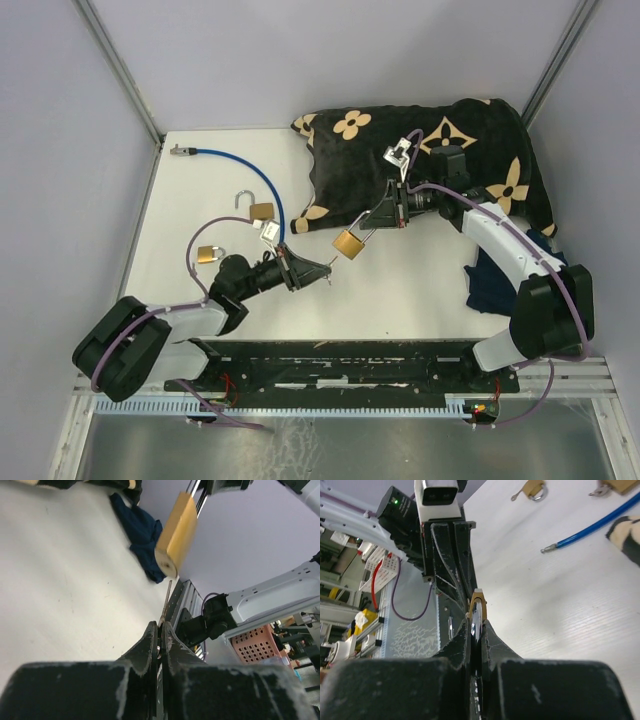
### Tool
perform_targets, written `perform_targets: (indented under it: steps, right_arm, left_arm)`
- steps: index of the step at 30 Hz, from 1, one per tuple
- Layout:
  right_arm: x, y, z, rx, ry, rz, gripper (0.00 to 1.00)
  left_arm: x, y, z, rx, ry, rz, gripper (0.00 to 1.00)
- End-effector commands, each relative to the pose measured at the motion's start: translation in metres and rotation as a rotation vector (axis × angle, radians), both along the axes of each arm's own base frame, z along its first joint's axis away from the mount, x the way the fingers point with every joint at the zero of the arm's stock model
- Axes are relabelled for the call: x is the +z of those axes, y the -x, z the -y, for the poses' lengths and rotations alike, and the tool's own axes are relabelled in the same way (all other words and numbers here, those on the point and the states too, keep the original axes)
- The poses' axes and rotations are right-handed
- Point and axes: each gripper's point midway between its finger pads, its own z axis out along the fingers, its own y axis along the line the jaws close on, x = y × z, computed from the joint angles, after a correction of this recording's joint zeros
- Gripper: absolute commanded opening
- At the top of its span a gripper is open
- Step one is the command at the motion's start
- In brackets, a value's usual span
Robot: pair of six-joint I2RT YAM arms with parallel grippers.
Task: Lock with the key
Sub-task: Lock the lock, then place the key at the center of the board.
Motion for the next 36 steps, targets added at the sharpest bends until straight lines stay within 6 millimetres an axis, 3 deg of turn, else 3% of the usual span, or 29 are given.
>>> perform_targets:
  steps: [1,4,7,18,24,29,36]
  right_arm:
    - [0.021,-0.012,0.009,-0.029,-0.061,0.071,0.02]
    - [0.019,-0.015,0.011,-0.040,-0.059,0.071,0.02]
    - [0.013,-0.019,0.016,-0.058,-0.042,0.073,0.02]
    - [-0.021,-0.022,0.019,-0.049,0.031,0.049,0.02]
    - [-0.031,-0.014,0.007,-0.007,0.041,0.041,0.02]
    - [-0.040,-0.004,-0.009,0.054,0.046,0.019,0.02]
    - [-0.045,-0.001,-0.013,0.064,0.072,0.036,0.02]
  left_arm:
    - [-0.009,0.015,-0.001,-0.073,-0.025,-0.027,0.03]
    - [-0.010,0.019,-0.002,-0.093,-0.019,-0.035,0.03]
    - [-0.011,0.010,-0.011,-0.031,-0.024,-0.047,0.03]
    - [-0.024,-0.050,-0.084,0.340,-0.168,-0.112,0.03]
    - [-0.028,-0.068,-0.124,0.445,-0.097,-0.215,0.03]
    - [-0.048,-0.072,-0.161,0.545,-0.076,-0.362,0.03]
    - [-0.066,-0.064,-0.191,0.699,-0.077,-0.439,0.03]
